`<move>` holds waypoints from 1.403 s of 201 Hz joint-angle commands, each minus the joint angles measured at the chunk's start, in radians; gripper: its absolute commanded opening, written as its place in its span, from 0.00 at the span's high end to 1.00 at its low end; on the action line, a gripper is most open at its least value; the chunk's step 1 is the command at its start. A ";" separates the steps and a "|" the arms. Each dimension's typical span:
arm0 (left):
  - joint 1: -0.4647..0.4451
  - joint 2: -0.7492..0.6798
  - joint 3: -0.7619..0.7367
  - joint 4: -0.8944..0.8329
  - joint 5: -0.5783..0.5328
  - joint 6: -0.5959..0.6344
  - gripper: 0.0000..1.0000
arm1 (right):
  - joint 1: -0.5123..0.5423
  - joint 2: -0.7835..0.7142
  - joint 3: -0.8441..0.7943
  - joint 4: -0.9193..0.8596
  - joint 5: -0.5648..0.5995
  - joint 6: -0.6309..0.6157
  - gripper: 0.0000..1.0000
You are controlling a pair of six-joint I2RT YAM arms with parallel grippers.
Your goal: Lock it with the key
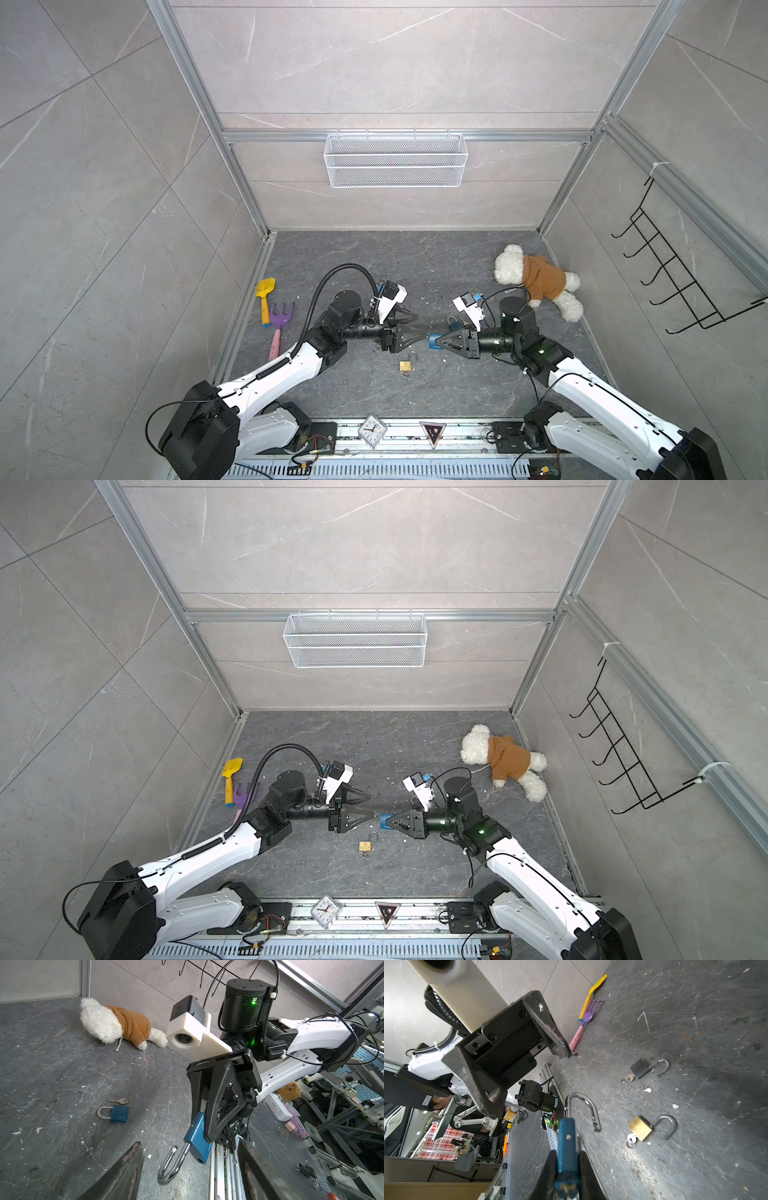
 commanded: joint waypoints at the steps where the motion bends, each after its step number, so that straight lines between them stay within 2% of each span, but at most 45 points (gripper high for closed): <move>1: 0.002 -0.009 0.002 0.045 0.059 0.003 0.29 | -0.007 -0.033 -0.006 0.096 -0.039 0.042 1.00; 110: 0.002 0.030 0.009 0.064 0.095 -0.022 0.41 | -0.017 -0.049 0.025 0.125 -0.025 0.074 1.00; 206: 0.002 0.050 0.010 0.055 0.098 -0.024 0.59 | -0.038 -0.026 0.028 0.155 -0.028 0.070 1.00; 259: 0.002 0.066 0.021 0.051 0.087 -0.029 0.71 | -0.043 -0.032 0.016 0.150 -0.026 0.061 1.00; 282: 0.002 0.074 0.026 0.045 0.084 -0.030 0.84 | -0.043 -0.032 0.010 0.144 -0.022 0.049 1.00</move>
